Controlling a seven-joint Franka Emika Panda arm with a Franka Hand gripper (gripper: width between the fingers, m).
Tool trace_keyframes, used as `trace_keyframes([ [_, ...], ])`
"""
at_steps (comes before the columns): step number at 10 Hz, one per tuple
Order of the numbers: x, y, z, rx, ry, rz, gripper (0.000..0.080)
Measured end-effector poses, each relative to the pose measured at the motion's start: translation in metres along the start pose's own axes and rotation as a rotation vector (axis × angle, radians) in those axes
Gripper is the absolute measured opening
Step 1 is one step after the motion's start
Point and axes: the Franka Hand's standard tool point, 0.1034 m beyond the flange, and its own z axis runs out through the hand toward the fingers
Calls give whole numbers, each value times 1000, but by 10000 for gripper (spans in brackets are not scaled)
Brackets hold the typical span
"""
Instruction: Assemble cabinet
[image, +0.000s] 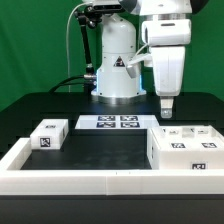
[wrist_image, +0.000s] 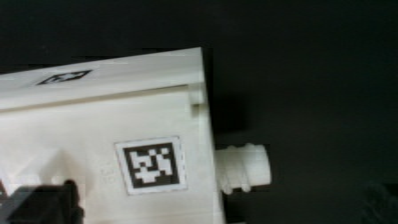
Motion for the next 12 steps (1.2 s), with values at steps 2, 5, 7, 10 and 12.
trace_keyframes([
  [2,3,-2,3,-21,23,255,796],
  [5,14,-12,9,-39,54,523,796],
  [7,11,-15,15,-25,72,656,796],
  [10,16,-16,15,-7,89,847,796],
  [12,24,-19,12,3,92,1042,796],
])
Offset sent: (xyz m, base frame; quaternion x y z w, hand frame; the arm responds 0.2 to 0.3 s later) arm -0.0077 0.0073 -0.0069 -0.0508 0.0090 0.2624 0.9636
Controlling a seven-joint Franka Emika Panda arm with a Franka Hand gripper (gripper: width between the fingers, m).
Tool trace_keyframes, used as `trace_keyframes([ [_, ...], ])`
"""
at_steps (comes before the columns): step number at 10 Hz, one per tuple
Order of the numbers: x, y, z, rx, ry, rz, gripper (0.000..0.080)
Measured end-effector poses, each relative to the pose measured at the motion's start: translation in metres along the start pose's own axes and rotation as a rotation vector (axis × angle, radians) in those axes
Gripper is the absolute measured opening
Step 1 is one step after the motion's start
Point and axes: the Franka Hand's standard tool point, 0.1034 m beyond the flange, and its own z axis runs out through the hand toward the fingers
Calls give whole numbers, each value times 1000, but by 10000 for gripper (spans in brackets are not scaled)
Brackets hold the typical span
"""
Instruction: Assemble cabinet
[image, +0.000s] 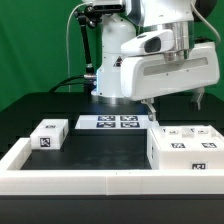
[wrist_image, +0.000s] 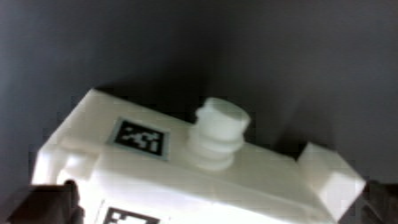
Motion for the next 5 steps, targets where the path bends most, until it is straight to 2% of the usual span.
trace_keyframes([
  [3,-3,-11,4,-19,-14,211,796],
  [5,-4,-10,6,-29,-16,307,796],
])
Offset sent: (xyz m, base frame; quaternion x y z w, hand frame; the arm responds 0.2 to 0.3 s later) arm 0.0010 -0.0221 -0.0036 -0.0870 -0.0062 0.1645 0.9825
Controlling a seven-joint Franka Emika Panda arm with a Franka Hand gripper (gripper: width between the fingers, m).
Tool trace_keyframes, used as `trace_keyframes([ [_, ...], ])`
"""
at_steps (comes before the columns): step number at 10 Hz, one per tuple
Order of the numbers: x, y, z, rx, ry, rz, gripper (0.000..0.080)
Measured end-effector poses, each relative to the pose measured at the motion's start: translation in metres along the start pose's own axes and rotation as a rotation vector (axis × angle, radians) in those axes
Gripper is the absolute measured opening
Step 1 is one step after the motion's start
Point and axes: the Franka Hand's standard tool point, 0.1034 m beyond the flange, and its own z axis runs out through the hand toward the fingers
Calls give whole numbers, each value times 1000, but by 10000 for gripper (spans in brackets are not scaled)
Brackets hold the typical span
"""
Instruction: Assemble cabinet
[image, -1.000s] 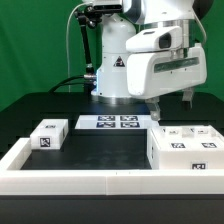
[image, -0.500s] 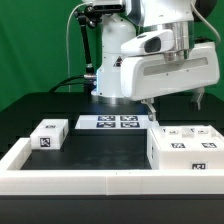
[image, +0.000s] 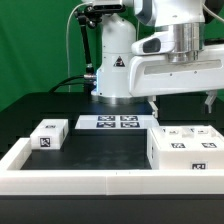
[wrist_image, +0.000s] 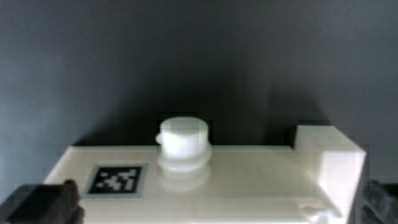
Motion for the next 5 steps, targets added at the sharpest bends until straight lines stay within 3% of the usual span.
trace_keyframes([
  [2,-1,-4,0,16,-3,91,796],
  [5,-2,-3,2,15,-7,76,796],
])
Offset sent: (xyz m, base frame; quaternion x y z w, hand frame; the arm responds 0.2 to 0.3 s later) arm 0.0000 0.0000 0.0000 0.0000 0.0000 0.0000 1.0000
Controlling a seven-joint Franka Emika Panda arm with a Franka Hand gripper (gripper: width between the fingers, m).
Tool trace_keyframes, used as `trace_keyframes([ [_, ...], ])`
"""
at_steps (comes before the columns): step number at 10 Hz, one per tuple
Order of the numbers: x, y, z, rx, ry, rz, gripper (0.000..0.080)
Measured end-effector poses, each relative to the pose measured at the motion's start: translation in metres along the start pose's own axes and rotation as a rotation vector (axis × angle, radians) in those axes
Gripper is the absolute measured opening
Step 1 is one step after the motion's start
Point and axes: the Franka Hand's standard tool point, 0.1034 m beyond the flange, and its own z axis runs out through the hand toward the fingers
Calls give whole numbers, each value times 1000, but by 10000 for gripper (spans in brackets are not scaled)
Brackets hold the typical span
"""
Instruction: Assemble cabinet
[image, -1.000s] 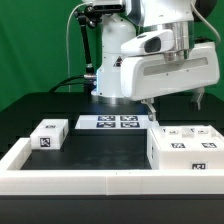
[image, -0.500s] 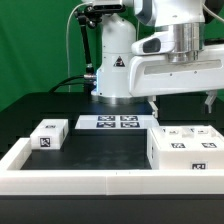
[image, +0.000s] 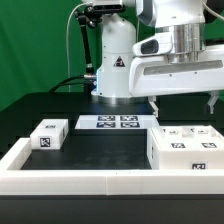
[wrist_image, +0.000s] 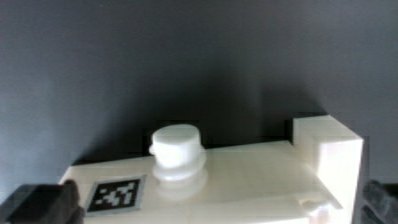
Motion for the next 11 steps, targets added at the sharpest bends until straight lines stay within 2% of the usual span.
trace_keyframes([
  [3,-3,10,17,1,12,-11,796],
  [5,-1,16,26,11,40,-23,796],
  [10,-2,13,28,11,35,-34,796],
  [11,-6,8,31,2,28,-20,796],
])
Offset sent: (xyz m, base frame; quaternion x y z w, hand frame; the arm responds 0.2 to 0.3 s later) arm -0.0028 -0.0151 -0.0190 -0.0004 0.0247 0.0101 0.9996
